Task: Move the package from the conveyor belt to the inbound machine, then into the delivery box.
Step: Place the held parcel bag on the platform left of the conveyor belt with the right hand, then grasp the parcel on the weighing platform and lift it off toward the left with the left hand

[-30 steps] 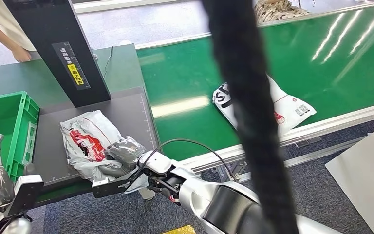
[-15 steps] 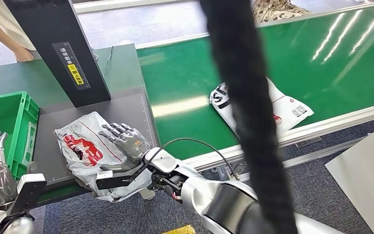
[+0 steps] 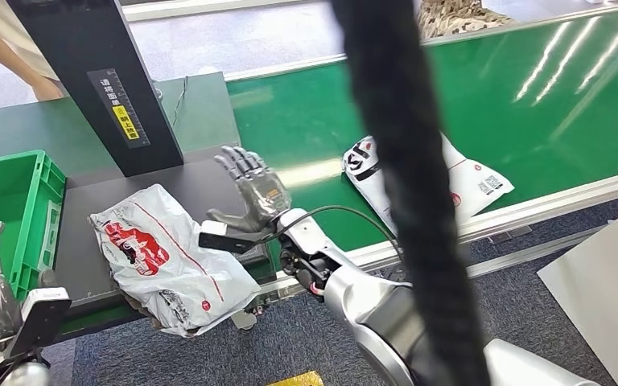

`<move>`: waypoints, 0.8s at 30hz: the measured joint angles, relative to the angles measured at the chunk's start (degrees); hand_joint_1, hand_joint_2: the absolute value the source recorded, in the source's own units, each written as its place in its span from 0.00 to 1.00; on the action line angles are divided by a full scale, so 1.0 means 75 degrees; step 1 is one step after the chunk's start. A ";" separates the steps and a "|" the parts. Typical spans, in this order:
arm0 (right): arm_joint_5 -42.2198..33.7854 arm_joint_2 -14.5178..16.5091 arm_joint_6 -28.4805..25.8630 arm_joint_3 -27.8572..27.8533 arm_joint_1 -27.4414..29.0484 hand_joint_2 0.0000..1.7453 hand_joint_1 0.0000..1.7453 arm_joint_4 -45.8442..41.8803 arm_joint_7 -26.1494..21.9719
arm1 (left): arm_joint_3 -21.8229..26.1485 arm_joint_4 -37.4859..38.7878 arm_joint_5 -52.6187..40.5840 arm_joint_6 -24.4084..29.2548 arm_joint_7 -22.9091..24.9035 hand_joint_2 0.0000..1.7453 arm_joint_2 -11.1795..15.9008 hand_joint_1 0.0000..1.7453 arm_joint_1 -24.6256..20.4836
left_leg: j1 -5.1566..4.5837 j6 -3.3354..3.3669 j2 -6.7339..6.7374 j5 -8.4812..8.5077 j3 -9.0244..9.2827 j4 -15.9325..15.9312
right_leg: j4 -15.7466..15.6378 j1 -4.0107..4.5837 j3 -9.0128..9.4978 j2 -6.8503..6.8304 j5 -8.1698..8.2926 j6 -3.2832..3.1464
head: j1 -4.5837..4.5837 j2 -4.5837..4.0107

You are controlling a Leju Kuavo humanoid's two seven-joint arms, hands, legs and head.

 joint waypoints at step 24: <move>0.0971 -0.1931 0.1853 -0.1188 0.0079 0.00 0.00 0.1232 0.1301 | -0.1919 0.1481 -0.3896 0.0503 0.1309 0.00 0.0563 0.00 -0.1253 | -0.0003 0.0001 -0.0038 0.0009 -0.0005 0.0002 | -0.0001 -0.0002 0.0004 -0.0032 0.0006 0.0004 | 0.0002 0.0000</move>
